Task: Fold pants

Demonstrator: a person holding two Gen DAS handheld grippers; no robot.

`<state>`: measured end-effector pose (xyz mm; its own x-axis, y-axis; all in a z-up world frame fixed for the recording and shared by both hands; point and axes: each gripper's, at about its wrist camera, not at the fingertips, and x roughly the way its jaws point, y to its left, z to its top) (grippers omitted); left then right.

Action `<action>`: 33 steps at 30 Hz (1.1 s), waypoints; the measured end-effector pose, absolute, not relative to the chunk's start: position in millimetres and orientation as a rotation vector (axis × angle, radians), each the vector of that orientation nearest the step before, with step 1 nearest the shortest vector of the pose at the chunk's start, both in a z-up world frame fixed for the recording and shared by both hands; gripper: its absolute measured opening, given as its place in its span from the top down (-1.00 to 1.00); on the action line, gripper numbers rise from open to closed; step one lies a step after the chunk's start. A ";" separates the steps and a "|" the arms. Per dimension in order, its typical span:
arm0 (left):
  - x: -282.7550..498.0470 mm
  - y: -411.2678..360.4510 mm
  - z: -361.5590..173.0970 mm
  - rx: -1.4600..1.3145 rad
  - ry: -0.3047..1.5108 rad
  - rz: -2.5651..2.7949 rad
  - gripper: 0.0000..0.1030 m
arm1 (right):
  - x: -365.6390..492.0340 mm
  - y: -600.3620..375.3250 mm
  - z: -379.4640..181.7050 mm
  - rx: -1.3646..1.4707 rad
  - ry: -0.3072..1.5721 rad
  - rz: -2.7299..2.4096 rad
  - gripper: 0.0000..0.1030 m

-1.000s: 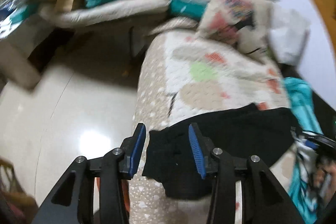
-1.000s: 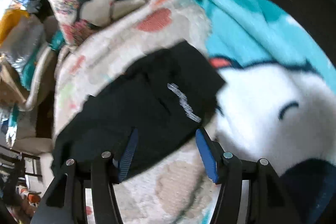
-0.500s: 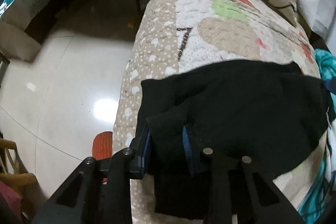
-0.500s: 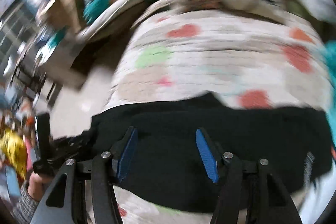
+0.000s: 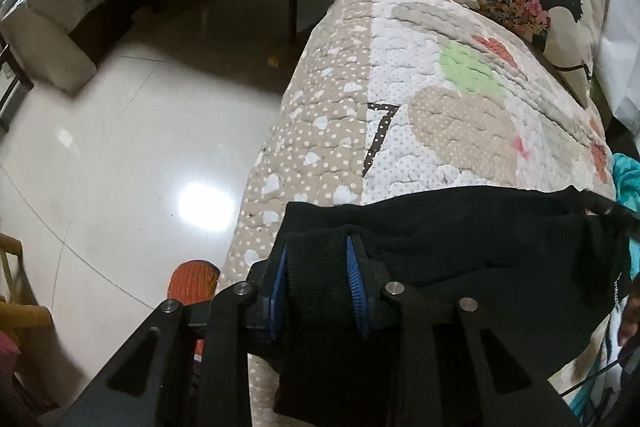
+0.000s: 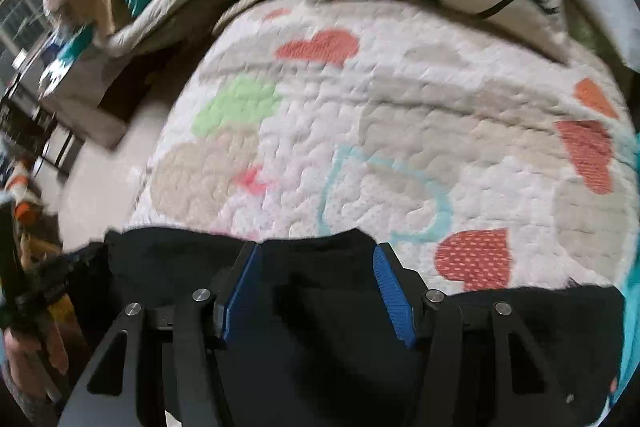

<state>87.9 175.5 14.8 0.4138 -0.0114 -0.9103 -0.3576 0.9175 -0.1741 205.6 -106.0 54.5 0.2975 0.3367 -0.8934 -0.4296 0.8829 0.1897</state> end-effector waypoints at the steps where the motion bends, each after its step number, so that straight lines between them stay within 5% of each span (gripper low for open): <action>1: 88.8 173.0 14.2 -0.355 1.127 0.224 0.47 | 207.8 -102.1 45.5 -0.136 1.171 0.524 -0.29; 4: 90.3 168.6 11.8 -0.326 1.120 0.222 0.44 | 210.9 -94.4 25.2 -0.231 1.187 0.517 -0.31; 8: 99.0 164.2 9.3 -0.298 1.113 0.221 0.44 | 215.7 -101.3 28.8 -0.152 1.179 0.541 0.62; 14: 120.7 157.6 14.9 -0.255 1.080 0.275 0.44 | 239.6 -119.7 48.1 -0.080 1.125 0.454 0.79; 15: 123.3 157.8 15.6 -0.252 1.081 0.293 0.44 | 245.0 -122.6 49.6 -0.072 1.118 0.428 0.98; 19: 122.1 164.4 14.8 -0.261 1.105 0.323 0.31 | 259.4 -130.2 48.8 -0.125 1.103 0.314 0.97; 22: 111.6 177.1 19.8 -0.269 1.088 0.356 -0.02 | 258.2 -138.1 52.4 -0.123 1.096 0.313 0.91; 26: 96.1 207.1 19.3 -0.453 1.085 0.336 -0.10 | 242.8 -146.0 62.7 -0.088 1.061 0.307 -0.17; 33: 77.3 241.7 28.6 -0.636 1.005 0.398 -0.09 | 215.5 -112.1 74.6 -0.101 1.036 0.421 -0.24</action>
